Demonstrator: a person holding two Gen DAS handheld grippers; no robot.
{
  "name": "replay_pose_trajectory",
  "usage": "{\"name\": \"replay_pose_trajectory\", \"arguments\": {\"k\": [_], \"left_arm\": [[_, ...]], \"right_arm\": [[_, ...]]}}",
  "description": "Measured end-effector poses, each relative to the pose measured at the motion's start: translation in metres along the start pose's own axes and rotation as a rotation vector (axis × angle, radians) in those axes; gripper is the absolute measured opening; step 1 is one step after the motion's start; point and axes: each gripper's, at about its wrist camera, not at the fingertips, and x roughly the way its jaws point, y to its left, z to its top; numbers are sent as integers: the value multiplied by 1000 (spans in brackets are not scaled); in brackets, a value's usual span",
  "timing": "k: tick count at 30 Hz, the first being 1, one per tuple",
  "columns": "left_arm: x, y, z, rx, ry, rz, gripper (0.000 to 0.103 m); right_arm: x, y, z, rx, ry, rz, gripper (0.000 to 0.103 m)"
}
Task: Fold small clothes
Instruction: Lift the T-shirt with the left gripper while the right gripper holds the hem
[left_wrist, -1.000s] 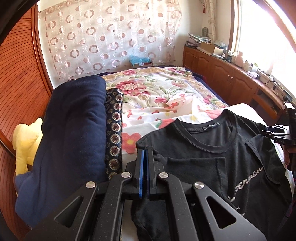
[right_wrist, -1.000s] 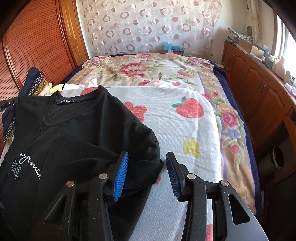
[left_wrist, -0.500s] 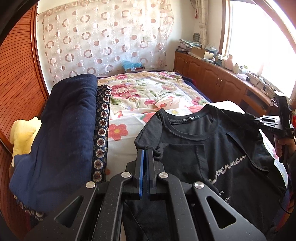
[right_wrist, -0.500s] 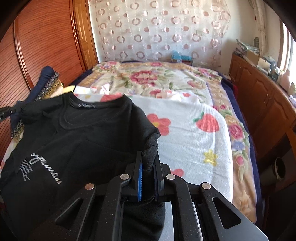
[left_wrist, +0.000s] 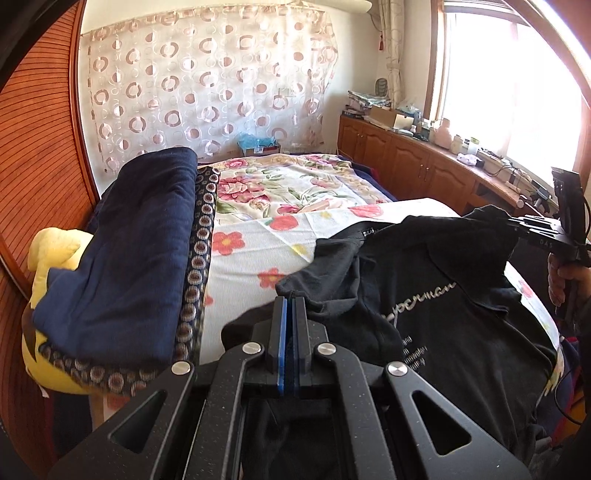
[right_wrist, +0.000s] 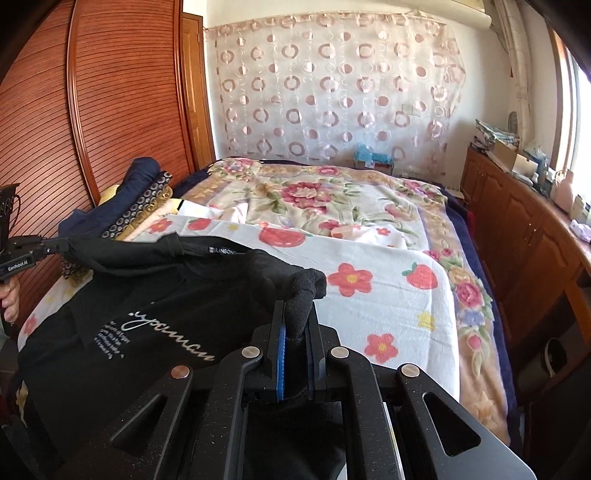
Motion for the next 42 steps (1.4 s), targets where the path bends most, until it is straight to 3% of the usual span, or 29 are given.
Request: {"name": "replay_pose_trajectory", "arguments": {"k": [21, 26, 30, 35, 41, 42], "left_arm": [[-131, 15, -67, -144, -170, 12, 3], [-145, 14, -81, -139, -152, 34, 3], [-133, 16, -91, -133, -103, 82, 3], [-117, 24, -100, -153, -60, 93, 3], [-104, 24, -101, -145, -34, 87, 26], [-100, 24, -100, -143, -28, 80, 34]], "right_arm": [[-122, 12, -65, 54, -91, 24, 7], [-136, 23, -69, 0, -59, 10, 7], [-136, 25, -81, -6, -22, 13, 8], [-105, 25, -103, -9, 82, -14, 8], [-89, 17, -103, 3, 124, -52, 11], [-90, 16, -98, 1, 117, -51, 12]]}}
